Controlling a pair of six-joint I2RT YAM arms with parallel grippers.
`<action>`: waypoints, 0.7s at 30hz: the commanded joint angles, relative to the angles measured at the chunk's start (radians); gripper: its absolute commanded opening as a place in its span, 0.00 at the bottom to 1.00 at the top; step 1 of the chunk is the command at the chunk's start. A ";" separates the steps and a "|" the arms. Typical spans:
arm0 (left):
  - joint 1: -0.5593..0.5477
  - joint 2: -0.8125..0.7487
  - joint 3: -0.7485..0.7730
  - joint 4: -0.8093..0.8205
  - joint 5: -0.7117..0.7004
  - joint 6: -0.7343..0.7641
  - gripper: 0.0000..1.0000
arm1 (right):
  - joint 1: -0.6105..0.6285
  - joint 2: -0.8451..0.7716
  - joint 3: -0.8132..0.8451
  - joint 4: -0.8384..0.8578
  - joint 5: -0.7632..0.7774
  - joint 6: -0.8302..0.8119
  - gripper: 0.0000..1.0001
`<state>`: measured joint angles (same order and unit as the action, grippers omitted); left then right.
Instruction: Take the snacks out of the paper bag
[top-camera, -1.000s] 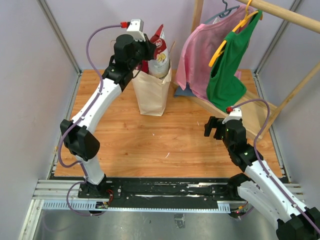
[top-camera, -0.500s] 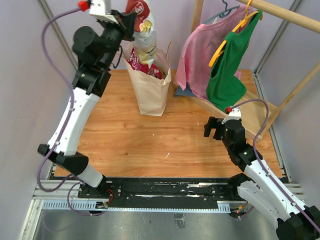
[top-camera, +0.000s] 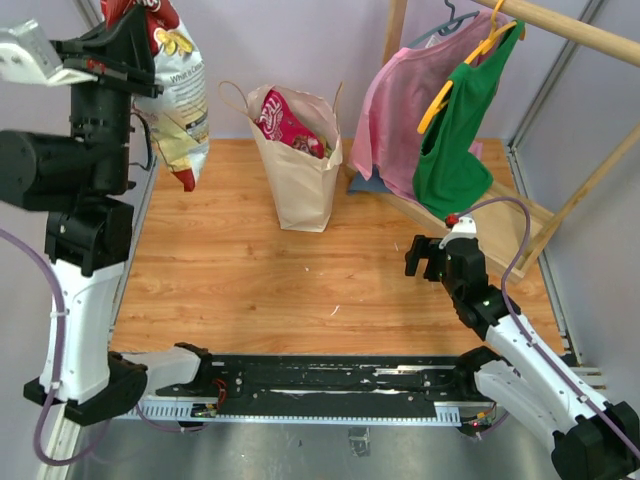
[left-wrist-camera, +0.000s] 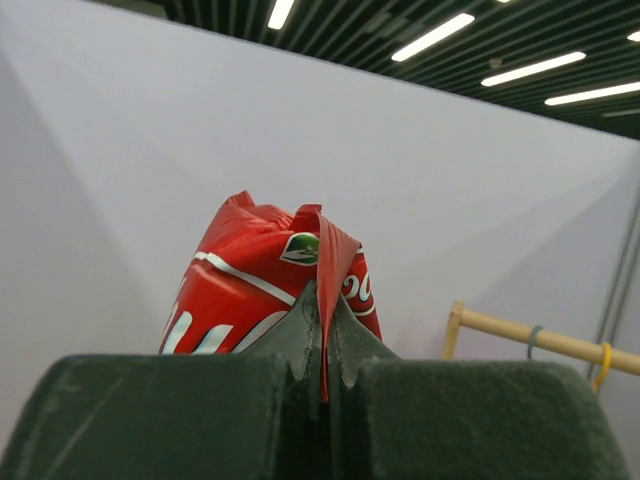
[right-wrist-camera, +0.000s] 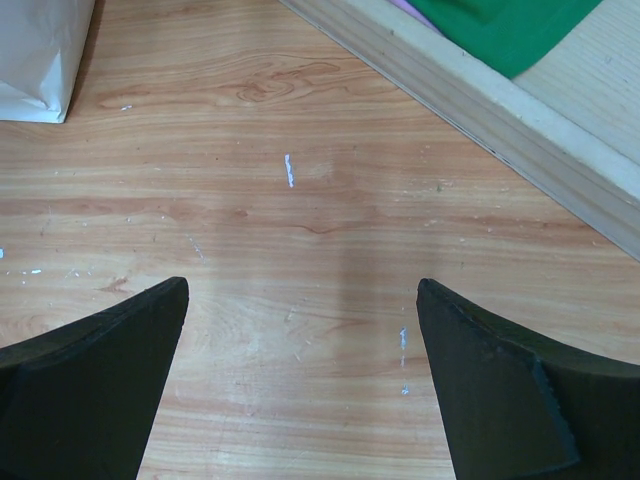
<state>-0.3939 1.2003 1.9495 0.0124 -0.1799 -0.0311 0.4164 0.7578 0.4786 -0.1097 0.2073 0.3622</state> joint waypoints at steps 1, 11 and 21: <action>0.159 0.134 0.062 -0.168 0.074 -0.116 0.01 | 0.012 -0.007 0.011 -0.004 -0.016 -0.001 0.98; 0.564 0.087 -0.392 0.108 0.385 -0.624 0.00 | 0.012 -0.002 0.015 -0.037 -0.025 -0.013 0.98; 0.576 0.104 -0.697 0.223 0.451 -0.659 0.01 | 0.012 0.043 0.003 -0.008 -0.056 -0.007 0.98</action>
<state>0.1753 1.3308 1.3457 0.0574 0.2012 -0.6319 0.4164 0.7815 0.4786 -0.1280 0.1745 0.3611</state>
